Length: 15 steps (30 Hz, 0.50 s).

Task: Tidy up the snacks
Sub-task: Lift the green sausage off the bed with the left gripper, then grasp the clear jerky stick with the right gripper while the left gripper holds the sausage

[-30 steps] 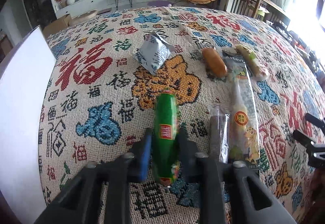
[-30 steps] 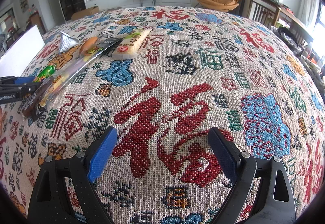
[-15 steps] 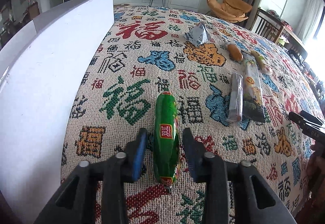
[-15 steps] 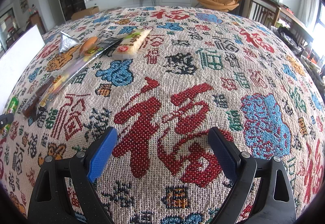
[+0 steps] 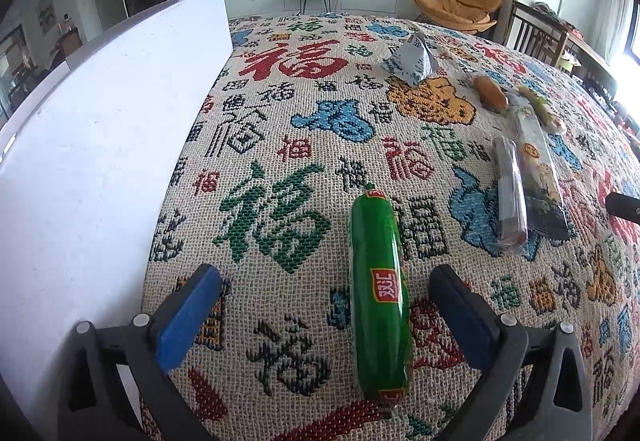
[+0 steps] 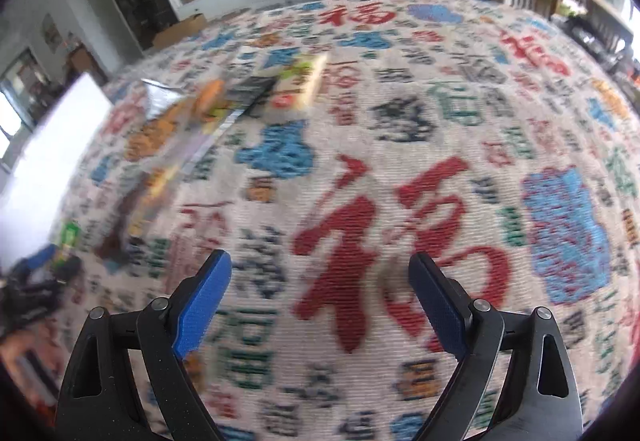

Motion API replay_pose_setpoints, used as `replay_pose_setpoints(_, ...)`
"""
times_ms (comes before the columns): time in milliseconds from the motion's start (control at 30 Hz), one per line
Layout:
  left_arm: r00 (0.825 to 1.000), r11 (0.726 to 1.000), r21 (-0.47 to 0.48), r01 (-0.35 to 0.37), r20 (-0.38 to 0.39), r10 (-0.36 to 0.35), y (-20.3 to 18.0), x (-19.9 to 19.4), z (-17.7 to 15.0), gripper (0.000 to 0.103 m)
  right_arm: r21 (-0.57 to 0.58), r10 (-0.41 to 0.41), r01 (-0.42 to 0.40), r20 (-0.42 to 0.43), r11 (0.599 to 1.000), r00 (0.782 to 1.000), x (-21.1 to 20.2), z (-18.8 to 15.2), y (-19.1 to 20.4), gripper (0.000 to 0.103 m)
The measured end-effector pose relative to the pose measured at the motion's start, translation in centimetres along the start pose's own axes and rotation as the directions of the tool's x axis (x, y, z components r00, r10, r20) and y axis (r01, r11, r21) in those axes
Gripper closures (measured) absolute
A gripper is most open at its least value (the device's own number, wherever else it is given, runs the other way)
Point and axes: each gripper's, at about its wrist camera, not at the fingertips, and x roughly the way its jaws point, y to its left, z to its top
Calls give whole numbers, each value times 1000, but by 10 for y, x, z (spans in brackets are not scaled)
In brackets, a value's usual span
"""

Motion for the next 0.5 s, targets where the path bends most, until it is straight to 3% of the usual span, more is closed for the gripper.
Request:
replay_pose_setpoints(67, 1000, 1000, 1, -1, 0, 1, 0, 0, 0, 0, -43, 41, -42, -16, 998, 999, 6, 10, 36, 13)
replay_pose_setpoints(167, 1000, 1000, 1, -1, 0, 1, 0, 0, 0, 0, -128, 12, -15, -23, 992, 1000, 27, 23, 87, 13)
replay_pose_setpoints(267, 1000, 1000, 1, -1, 0, 1, 0, 0, 0, 0, -254, -96, 74, -76, 964, 992, 61, 23, 120, 13)
replay_pose_setpoints(400, 1000, 1000, 2, -1, 0, 1, 0, 0, 0, 0, -317, -154, 132, -45, 939, 987, 48, 13, 108, 13)
replay_pose_setpoints(500, 1000, 1000, 2, -2, 0, 2, 0, 0, 0, 0, -333, -322, 301, -11, 894, 947, 26, 15, 79, 14)
